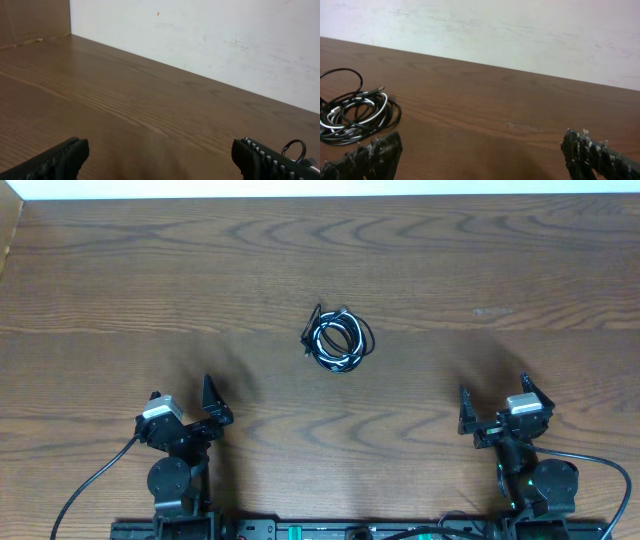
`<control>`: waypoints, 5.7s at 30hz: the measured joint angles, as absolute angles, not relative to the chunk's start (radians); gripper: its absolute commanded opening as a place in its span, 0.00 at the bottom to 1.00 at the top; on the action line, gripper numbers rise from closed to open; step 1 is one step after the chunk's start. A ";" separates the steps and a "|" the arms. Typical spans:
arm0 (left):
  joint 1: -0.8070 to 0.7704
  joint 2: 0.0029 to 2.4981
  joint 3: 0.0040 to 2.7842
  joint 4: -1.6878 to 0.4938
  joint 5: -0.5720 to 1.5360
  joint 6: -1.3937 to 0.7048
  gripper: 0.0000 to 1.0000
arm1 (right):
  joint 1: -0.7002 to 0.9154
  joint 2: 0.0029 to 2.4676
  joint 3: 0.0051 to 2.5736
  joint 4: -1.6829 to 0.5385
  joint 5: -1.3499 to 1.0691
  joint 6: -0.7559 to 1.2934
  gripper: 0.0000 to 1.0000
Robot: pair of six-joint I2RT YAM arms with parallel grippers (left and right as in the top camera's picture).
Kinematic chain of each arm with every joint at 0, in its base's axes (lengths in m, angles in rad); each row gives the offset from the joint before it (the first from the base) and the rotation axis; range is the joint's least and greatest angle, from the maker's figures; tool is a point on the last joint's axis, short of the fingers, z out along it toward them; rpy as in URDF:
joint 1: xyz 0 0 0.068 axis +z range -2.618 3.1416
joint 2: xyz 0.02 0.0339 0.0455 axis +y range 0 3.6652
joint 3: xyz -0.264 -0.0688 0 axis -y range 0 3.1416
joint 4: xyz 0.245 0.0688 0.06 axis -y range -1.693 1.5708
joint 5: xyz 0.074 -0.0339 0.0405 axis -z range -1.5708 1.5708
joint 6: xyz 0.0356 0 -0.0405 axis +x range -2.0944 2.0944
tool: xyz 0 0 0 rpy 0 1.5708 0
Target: Untangle cables
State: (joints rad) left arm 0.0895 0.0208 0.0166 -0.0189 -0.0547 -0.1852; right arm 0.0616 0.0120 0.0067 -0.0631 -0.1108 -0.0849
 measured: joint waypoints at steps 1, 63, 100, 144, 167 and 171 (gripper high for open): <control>0.089 0.021 0.017 -0.019 -0.055 -0.185 0.98 | 0.062 0.012 0.007 -0.063 -0.111 -0.085 0.99; 0.089 0.021 0.017 -0.019 -0.055 -0.186 0.98 | 0.062 0.012 0.007 -0.063 -0.111 -0.085 0.99; 0.089 0.022 0.029 -0.042 -0.055 -0.181 0.98 | 0.062 0.012 0.007 -0.051 -0.111 -0.084 0.99; 0.089 0.541 0.551 -0.341 -0.051 -0.047 0.98 | 0.061 0.232 0.239 -0.019 -0.112 -0.084 0.99; 0.089 1.074 1.197 -0.900 0.130 -0.044 0.98 | 0.061 1.015 1.030 -0.567 -0.326 -0.089 0.99; 0.089 1.204 1.361 -1.036 0.191 -0.044 0.98 | 0.061 1.126 1.174 -0.699 -0.360 -0.088 0.99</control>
State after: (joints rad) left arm 0.0895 1.2037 1.3613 -1.0355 0.1909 -0.0437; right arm 0.0612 1.1263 1.1736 -0.6991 -0.3603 -0.0879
